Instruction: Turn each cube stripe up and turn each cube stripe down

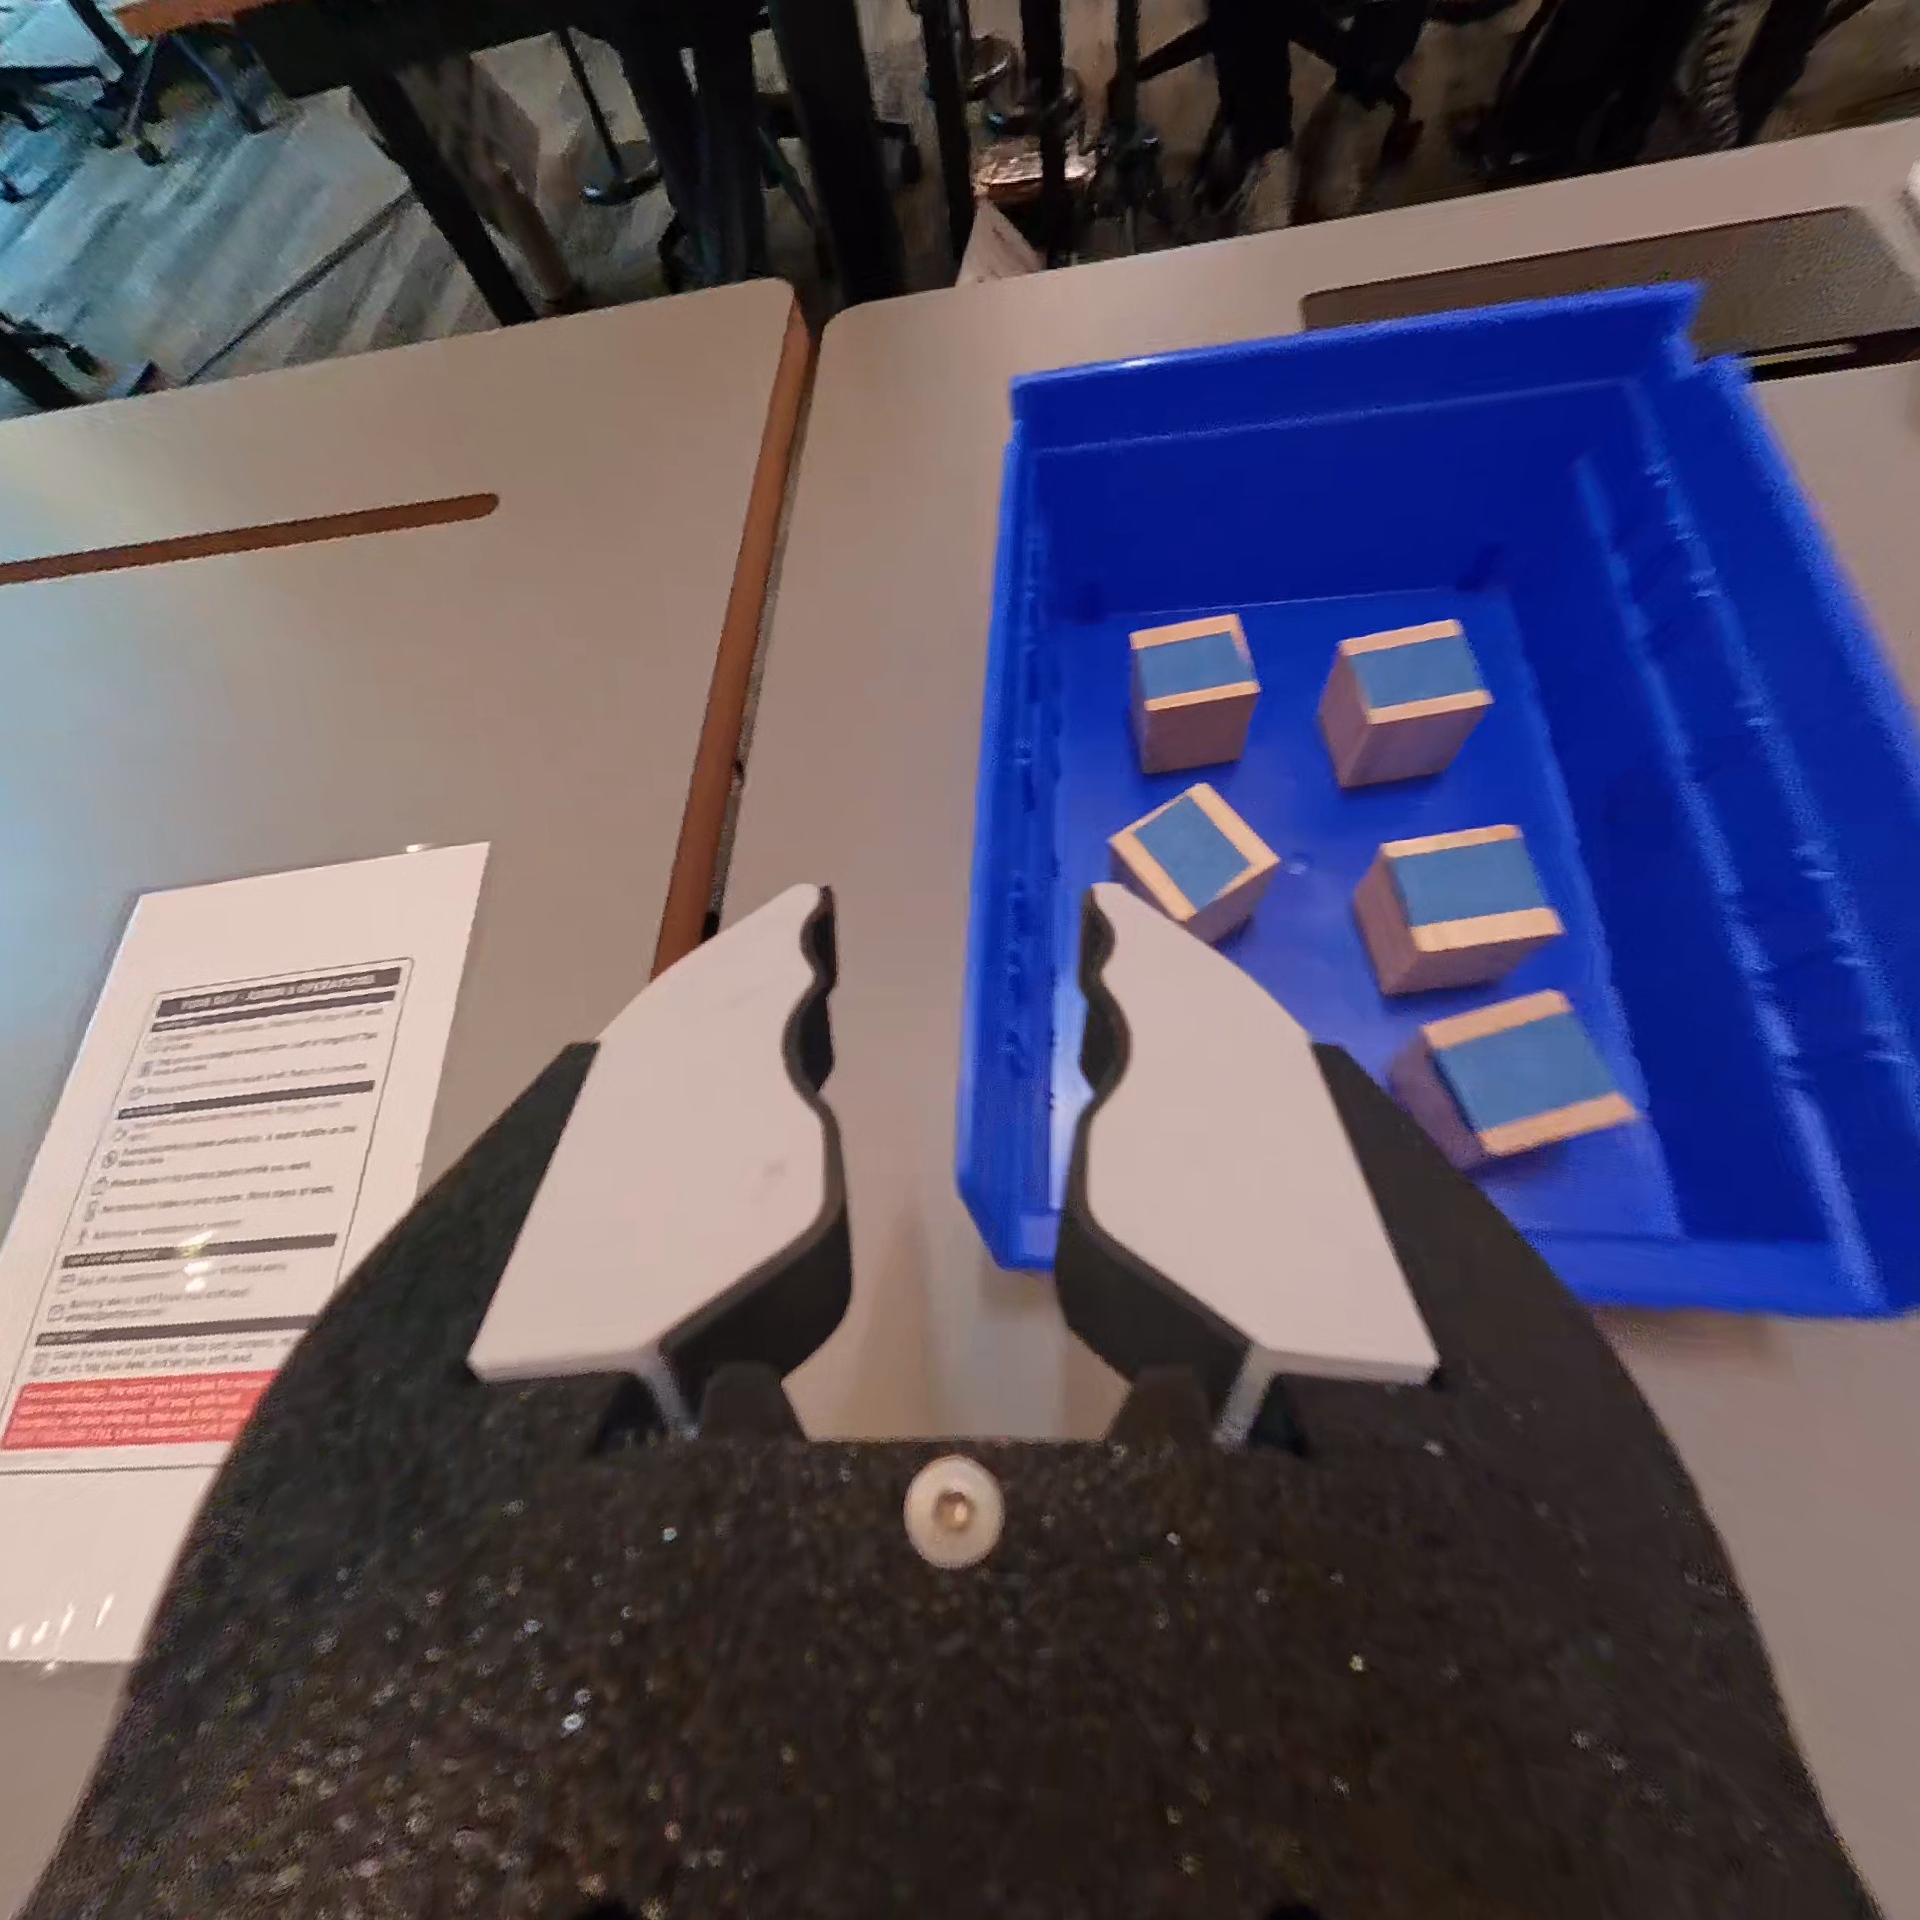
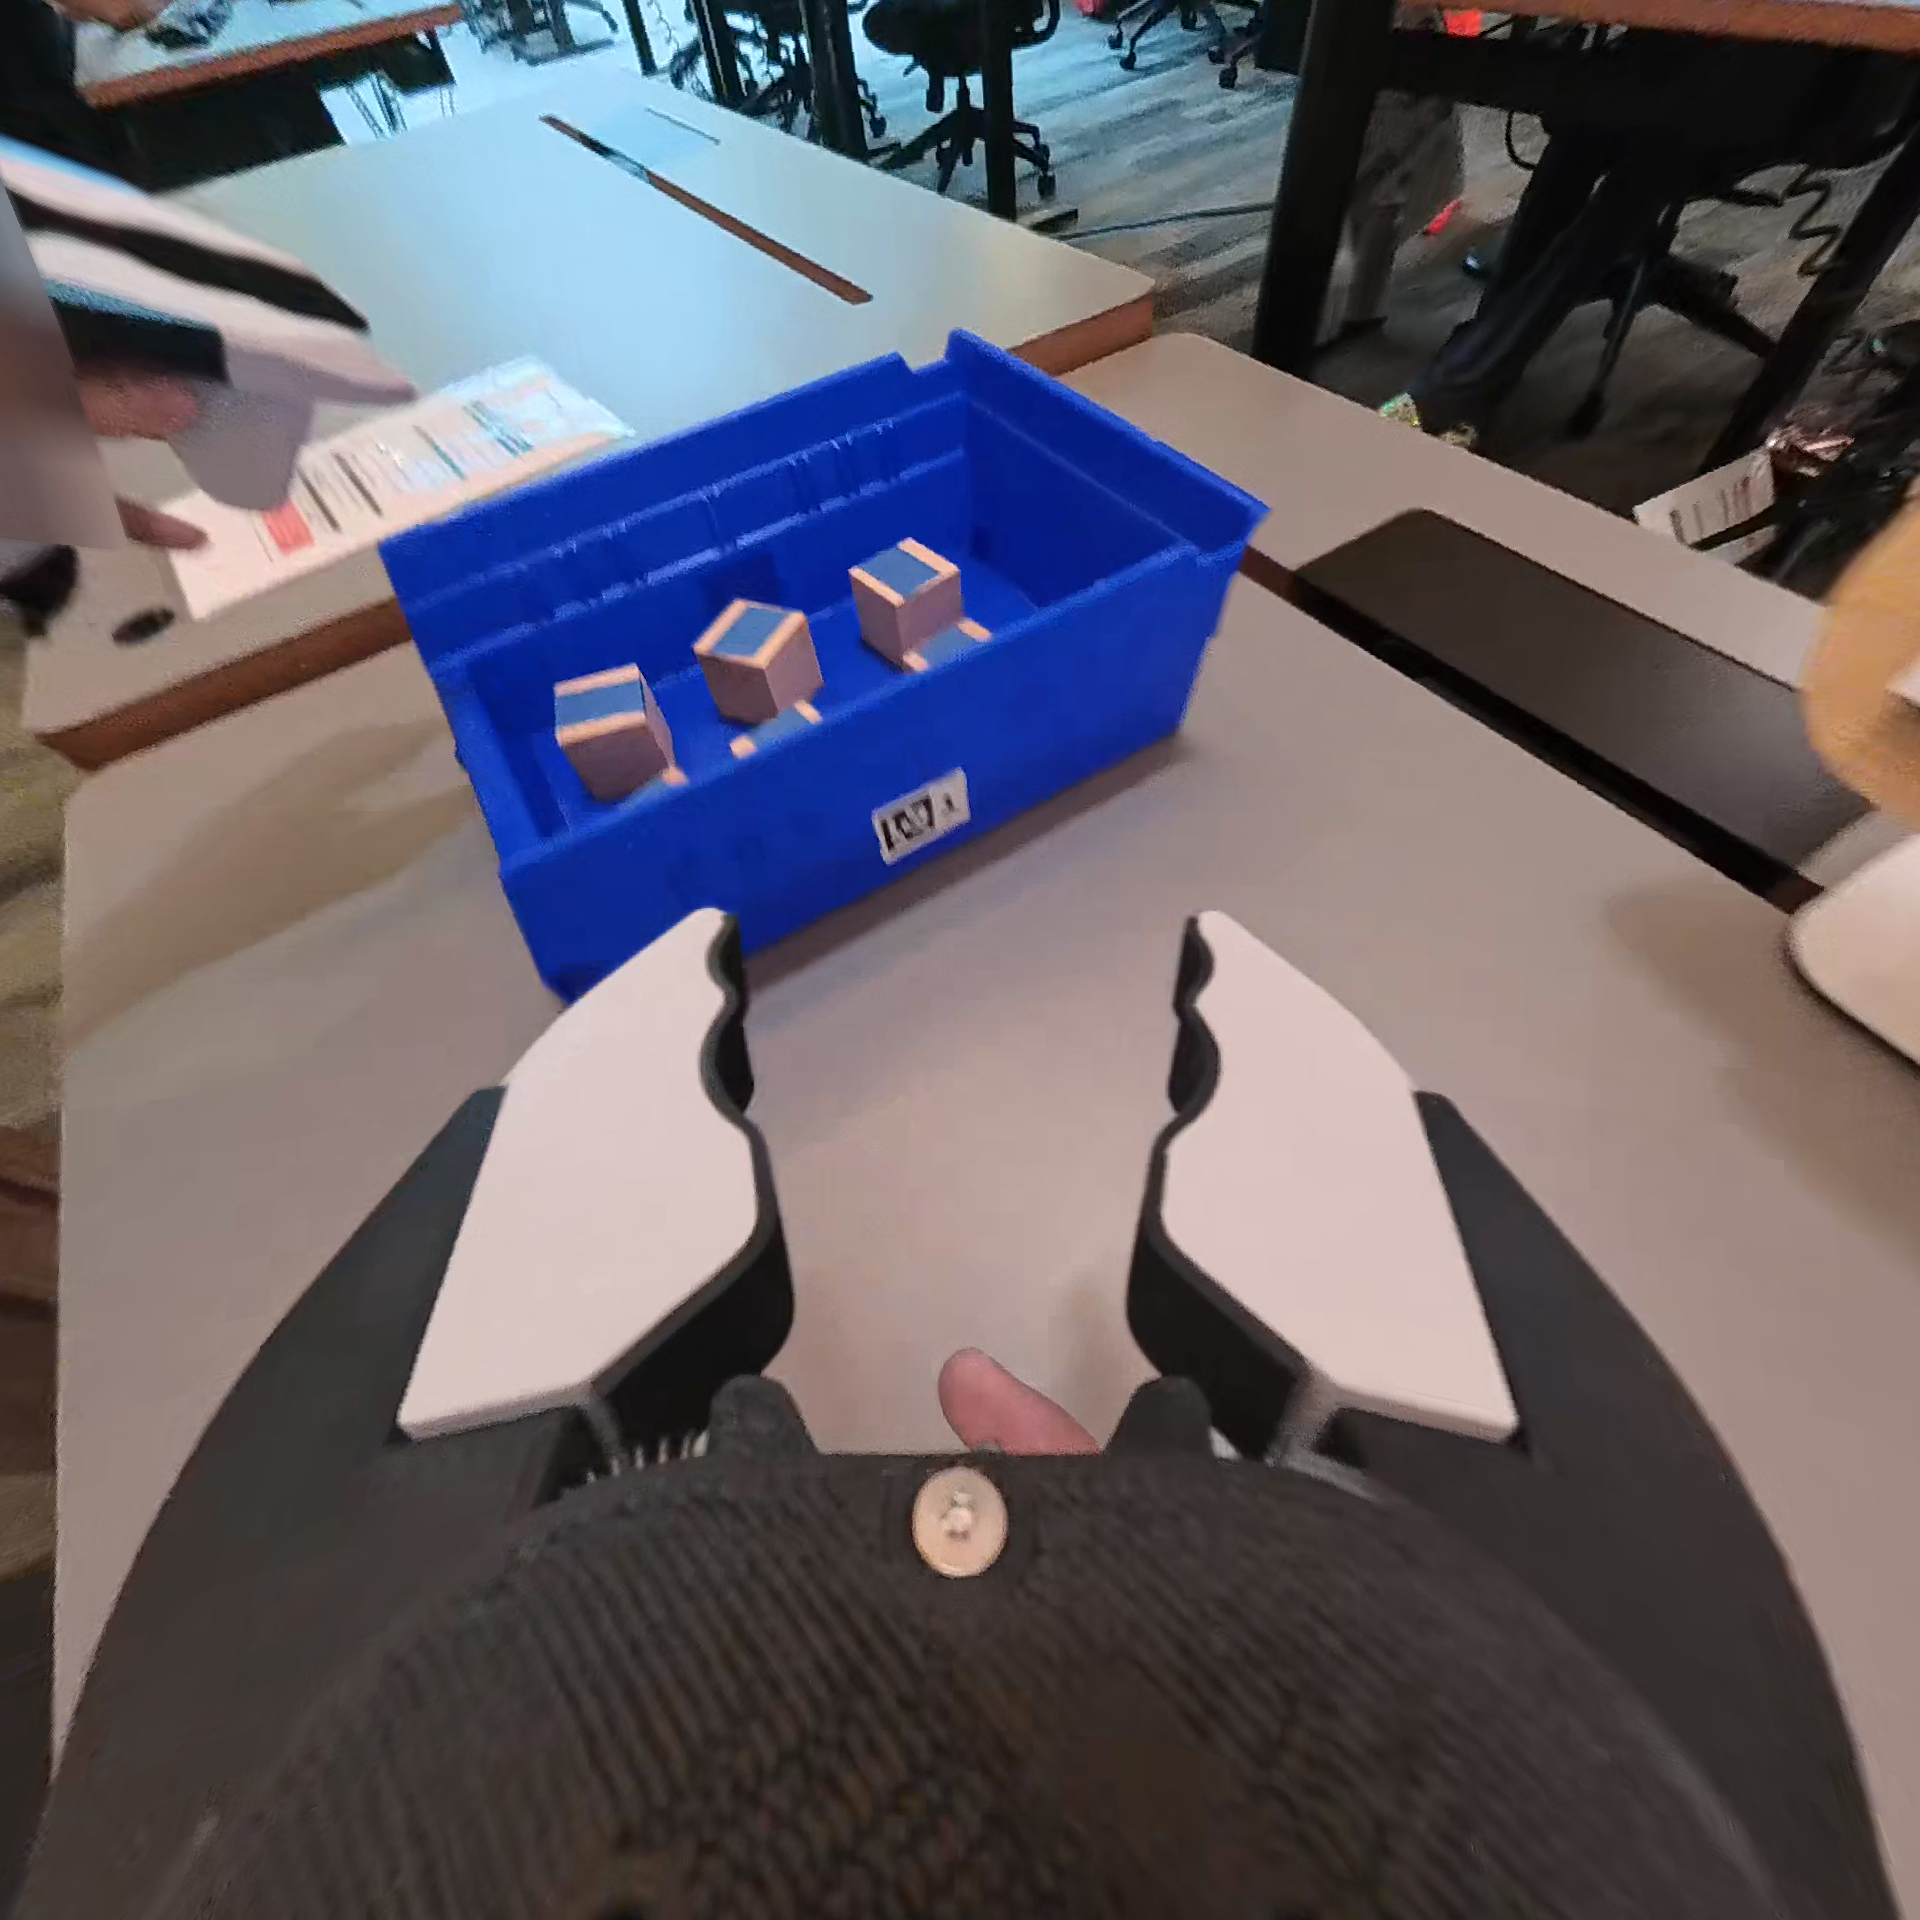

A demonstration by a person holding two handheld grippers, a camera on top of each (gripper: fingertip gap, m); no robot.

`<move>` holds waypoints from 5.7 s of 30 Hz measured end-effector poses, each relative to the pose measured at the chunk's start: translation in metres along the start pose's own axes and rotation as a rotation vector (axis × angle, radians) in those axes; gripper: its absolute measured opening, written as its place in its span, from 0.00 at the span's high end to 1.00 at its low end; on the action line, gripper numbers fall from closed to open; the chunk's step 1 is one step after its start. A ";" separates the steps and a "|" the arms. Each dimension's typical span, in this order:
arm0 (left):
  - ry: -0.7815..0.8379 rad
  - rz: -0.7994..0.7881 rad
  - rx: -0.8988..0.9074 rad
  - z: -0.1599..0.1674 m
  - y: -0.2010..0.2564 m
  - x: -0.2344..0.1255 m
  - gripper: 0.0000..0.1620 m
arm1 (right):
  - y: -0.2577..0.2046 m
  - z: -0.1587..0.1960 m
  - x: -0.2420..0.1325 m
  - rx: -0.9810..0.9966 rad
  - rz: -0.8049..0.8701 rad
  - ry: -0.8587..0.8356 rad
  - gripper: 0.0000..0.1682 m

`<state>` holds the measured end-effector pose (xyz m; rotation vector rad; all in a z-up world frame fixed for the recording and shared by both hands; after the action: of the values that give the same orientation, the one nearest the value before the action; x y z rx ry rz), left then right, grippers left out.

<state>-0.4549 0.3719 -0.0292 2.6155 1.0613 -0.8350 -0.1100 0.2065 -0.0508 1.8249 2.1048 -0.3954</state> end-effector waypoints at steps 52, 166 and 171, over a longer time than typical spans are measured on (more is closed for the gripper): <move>-0.231 0.302 -0.448 -0.067 0.074 0.117 0.72 | 0.105 0.140 -0.180 -0.076 0.077 0.356 0.47; -0.015 0.286 0.387 0.016 0.446 0.183 0.54 | 0.476 0.148 -0.196 0.348 0.754 -1.043 0.56; -0.005 0.281 0.382 0.014 0.445 0.181 0.53 | 0.466 0.102 -0.228 0.172 0.854 -0.820 0.42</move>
<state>-0.0483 0.1499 -0.1568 2.9723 0.5519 -1.0602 0.3872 0.0254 -0.0462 1.9651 0.6967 -0.8896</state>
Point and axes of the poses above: each gripper's, where its closed fingertips meet, x out along the fingers, z out of its underside, y = z × x across the jaws, the point moved 10 cm from there along -x, back along the fingers, and after that the axes turned 14 degrees about z, right-handed, at the moved point
